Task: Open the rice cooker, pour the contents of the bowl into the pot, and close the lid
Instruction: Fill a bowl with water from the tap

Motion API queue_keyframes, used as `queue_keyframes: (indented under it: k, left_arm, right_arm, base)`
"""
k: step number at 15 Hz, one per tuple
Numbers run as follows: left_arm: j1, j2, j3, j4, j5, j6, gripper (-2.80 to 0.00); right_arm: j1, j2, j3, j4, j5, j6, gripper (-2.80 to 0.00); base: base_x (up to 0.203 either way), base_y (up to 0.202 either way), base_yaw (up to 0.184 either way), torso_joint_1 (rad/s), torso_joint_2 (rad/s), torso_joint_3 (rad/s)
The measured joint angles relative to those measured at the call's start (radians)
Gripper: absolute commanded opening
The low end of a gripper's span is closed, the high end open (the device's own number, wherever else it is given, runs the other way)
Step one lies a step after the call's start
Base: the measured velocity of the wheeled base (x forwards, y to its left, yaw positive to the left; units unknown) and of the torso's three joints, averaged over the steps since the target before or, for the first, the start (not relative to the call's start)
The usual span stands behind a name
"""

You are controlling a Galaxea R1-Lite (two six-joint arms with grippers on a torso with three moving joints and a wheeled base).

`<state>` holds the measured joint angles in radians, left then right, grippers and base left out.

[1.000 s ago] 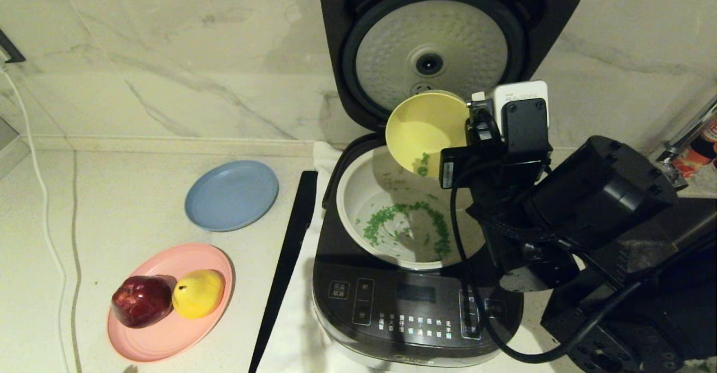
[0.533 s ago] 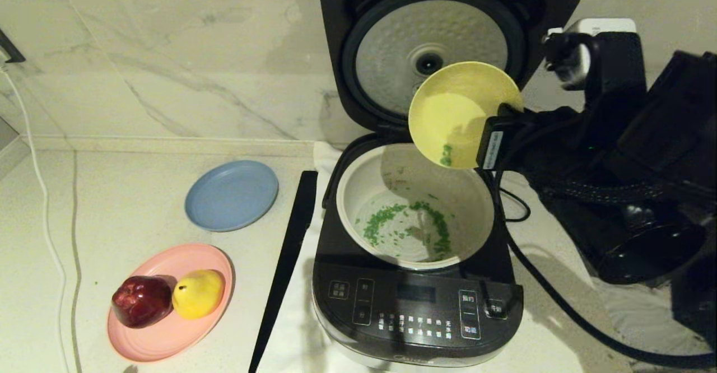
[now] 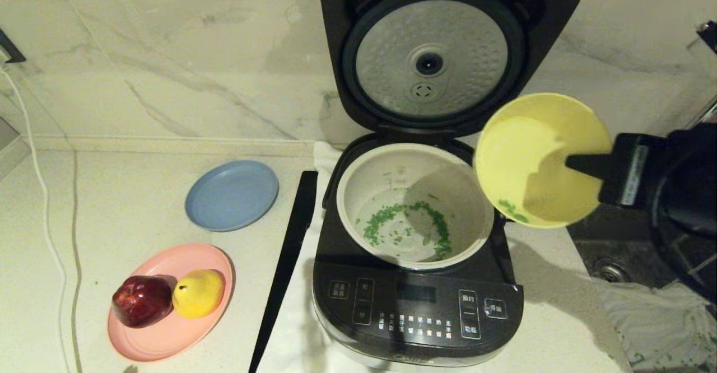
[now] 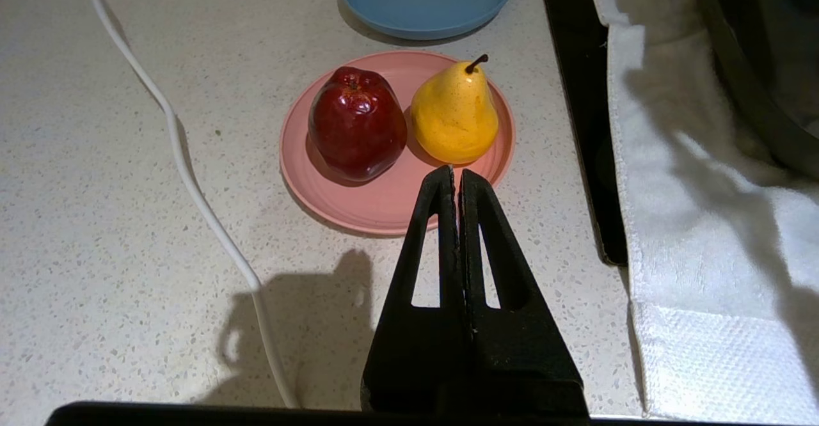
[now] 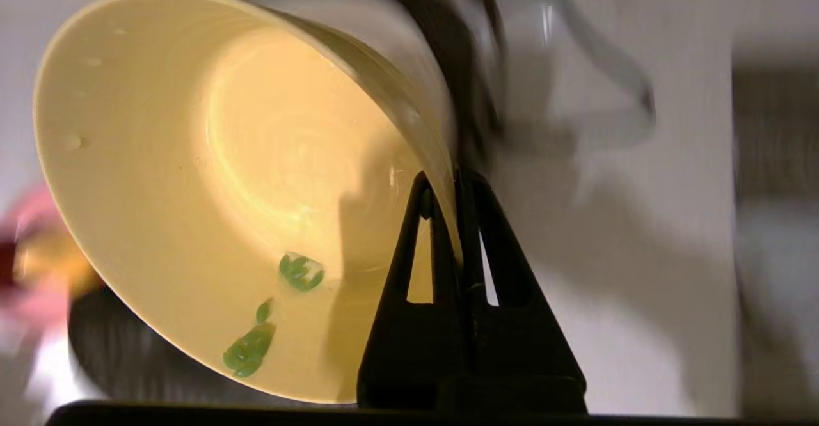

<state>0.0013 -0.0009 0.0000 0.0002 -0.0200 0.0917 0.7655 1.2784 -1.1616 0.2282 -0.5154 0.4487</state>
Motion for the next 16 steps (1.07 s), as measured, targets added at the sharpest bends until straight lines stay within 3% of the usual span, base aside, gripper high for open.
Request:
queue_keyframes:
  k: [3,5,11,16]
  left_arm:
    - [0.000,0.000,0.000,0.000,0.000,0.000,-2.80]
    - [0.000,0.000,0.000,0.000,0.000,0.000,-2.80]
    - [0.000,0.000,0.000,0.000,0.000,0.000,-2.80]
    - [0.000,0.000,0.000,0.000,0.000,0.000,-2.80]
  right_arm:
    - [-0.147,-0.092,-0.012,0.269,0.195,0.070,-2.80]
    - [-0.271,-0.133,-0.006,0.358,0.299,0.078,-2.80]
    - [-0.770,-0.142,0.027,0.519,0.626,0.036,-2.80]
    - [-1.192,-0.016,0.038,0.538,0.851,-0.014,-2.80]
  base:
    - [0.000,0.000,0.000,0.000,0.00,0.000]
    - [0.000,0.000,0.000,0.000,0.00,0.000]
    - [0.000,0.000,0.000,0.000,0.00,0.000]
    - [0.000,0.000,0.000,0.000,0.00,0.000]
